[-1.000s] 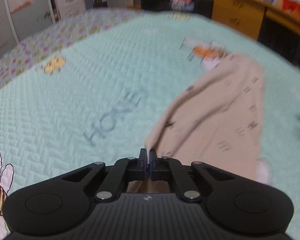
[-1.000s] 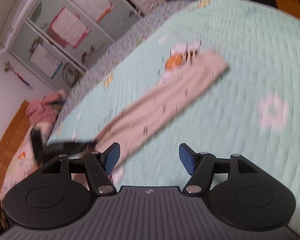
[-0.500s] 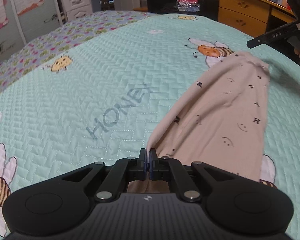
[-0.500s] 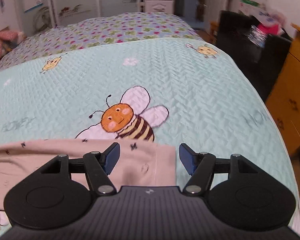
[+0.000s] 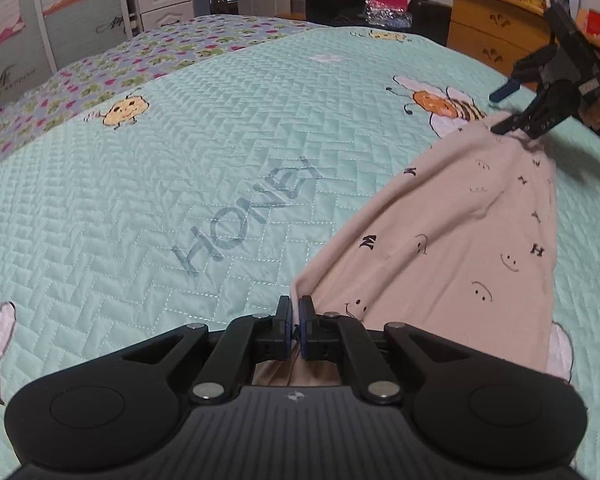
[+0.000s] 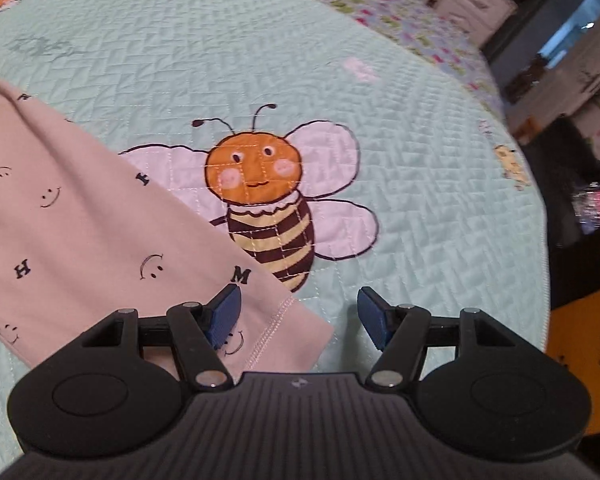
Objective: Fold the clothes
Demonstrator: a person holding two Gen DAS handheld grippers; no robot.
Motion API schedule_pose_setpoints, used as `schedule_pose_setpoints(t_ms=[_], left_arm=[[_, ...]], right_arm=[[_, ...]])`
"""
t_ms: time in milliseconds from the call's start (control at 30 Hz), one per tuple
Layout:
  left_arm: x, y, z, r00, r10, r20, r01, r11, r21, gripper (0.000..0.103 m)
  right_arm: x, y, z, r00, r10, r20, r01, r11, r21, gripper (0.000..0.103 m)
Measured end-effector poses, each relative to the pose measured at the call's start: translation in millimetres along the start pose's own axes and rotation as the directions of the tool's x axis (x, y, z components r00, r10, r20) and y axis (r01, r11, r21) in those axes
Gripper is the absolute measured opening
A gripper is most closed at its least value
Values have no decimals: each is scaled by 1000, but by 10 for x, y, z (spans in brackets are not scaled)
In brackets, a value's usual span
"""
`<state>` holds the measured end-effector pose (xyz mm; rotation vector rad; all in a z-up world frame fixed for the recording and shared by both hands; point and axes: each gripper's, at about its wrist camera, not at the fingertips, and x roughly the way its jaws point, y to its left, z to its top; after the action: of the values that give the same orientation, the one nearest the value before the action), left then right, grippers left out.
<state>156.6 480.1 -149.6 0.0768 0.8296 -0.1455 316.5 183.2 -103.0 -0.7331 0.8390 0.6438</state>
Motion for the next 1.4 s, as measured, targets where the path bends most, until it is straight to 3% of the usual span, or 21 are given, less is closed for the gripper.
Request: schedule_pose_setpoints(t_ms=[133, 167, 233, 367, 433, 533, 600, 733, 800, 1000, 1233, 1400], left_arm=[[14, 33, 4, 1000, -21, 3, 21, 1000, -5, 2], [18, 35, 7, 1000, -24, 3, 24, 1000, -3, 2], [22, 23, 16, 1000, -21, -1, 21, 1000, 4, 2], [19, -62, 31, 1000, 23, -12, -22, 999, 29, 2], [4, -129, 35, 998, 62, -15, -62, 997, 39, 2], [-51, -195, 42, 994, 105, -19, -104, 994, 40, 1], [-130, -227, 44, 993, 121, -16, -120, 992, 35, 1], [-487, -352, 40, 990, 137, 31, -138, 990, 16, 1], [-746, -444, 26, 988, 141, 67, -142, 990, 12, 1], [-1605, -825, -183, 981, 125, 149, -132, 991, 37, 1], [-2524, -1756, -833, 978, 44, 203, -77, 984, 158, 1], [-2464, -2329, -1556, 996, -39, 81, 23, 980, 195, 1]], right_arm=[[61, -172, -38, 996, 93, -7, -91, 988, 122, 66], [63, -184, -45, 994, 108, -7, -106, 984, 141, 61], [50, -143, -39, 991, 135, -6, -132, 979, 153, 45], [-23, 85, -9, 996, 92, -2, -92, 988, 123, 10], [-60, 205, 6, 998, 67, 1, -67, 992, 106, 8], [-191, 436, -55, 997, -48, 57, 43, 996, 83, 8], [-365, 552, -121, 985, -132, 112, 123, 989, 85, 8], [-838, 720, -266, 933, -281, 225, 265, 959, 101, 8], [-1115, 781, -353, 906, -319, 277, 301, 948, 106, 8], [-1991, 973, -825, 837, -366, 406, 325, 930, 170, 8], [-2649, 1429, -1874, 761, -428, 487, 347, 903, 251, 8], [-2634, 1792, -2613, 808, -405, 428, 301, 908, 291, 9]])
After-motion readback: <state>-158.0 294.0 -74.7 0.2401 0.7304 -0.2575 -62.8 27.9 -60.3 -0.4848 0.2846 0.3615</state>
